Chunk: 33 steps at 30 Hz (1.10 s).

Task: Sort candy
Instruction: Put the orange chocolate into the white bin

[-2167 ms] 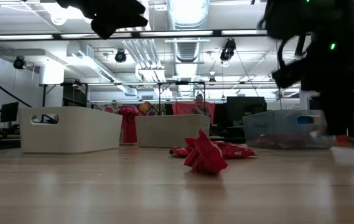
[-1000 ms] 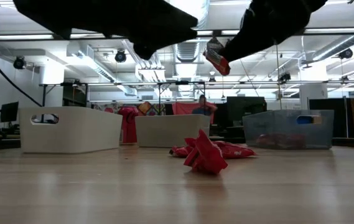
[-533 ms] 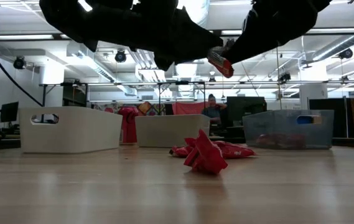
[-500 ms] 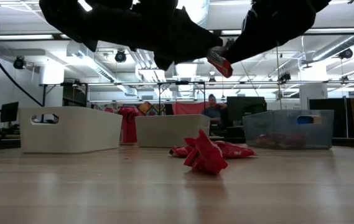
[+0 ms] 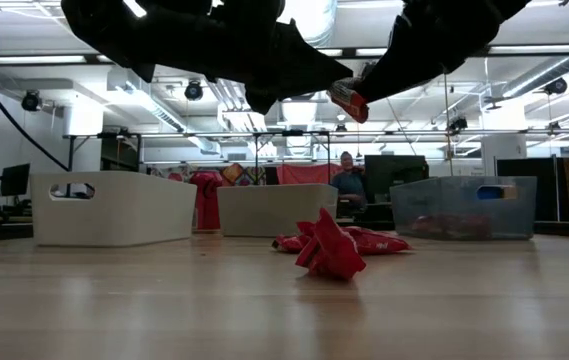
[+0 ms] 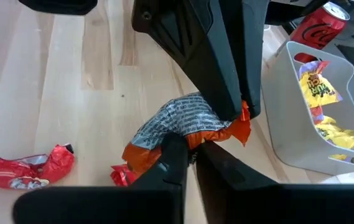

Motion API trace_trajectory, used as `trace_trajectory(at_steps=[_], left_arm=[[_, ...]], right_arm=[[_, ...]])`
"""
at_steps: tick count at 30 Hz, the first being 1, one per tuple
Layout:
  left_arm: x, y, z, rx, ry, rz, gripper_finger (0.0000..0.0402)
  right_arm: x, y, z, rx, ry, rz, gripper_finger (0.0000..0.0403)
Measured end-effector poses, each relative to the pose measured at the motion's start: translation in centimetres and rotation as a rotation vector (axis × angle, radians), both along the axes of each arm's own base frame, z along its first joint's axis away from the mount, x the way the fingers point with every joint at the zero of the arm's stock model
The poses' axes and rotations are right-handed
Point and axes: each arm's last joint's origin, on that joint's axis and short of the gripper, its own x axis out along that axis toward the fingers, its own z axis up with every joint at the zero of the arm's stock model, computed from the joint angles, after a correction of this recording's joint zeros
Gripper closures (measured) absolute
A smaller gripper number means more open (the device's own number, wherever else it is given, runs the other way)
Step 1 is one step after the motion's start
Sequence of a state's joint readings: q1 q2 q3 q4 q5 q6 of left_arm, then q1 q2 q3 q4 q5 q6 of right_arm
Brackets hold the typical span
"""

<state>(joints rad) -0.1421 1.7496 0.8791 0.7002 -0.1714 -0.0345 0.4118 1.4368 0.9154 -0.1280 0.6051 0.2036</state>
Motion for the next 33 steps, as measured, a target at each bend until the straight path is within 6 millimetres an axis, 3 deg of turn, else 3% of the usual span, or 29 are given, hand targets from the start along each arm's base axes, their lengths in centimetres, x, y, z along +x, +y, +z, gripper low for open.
trace_trajectory(at_steps=[9, 15, 20, 24, 29, 33], left_arm=[[-0.5, 0.1, 0.8, 0.016, 0.021, 0.001, 0.0401], [-2.7, 0.4, 3.6, 0.071, 0.092, 0.011, 0.0401], [-6.8, 1.4, 6.3, 0.203, 0.292, 0.109, 0.0402], [-11.2, 2.2, 8.3, 0.213, 0.501, 0.136, 0.0401], [-16.3, 3.1, 7.8, 0.088, 0.74, 0.299, 0.0401], [-17.9, 3.6, 5.8, 0.124, 0.79, 0.449, 0.0401]], right_arm=[[0.1, 0.0, 0.5, 0.059, -0.032, -0.037, 0.0267], [0.1, -0.3, 3.0, 0.088, -0.097, -0.045, 0.0206], [-0.2, -1.9, 7.6, 0.102, -0.164, -0.116, 0.0182], [-1.7, -3.7, 11.6, 0.115, -0.258, -0.334, 0.0181], [-2.4, -4.3, 12.0, 0.111, -0.231, -0.375, 0.019], [-2.0, -4.1, 10.5, 0.092, -0.187, -0.373, 0.0197]])
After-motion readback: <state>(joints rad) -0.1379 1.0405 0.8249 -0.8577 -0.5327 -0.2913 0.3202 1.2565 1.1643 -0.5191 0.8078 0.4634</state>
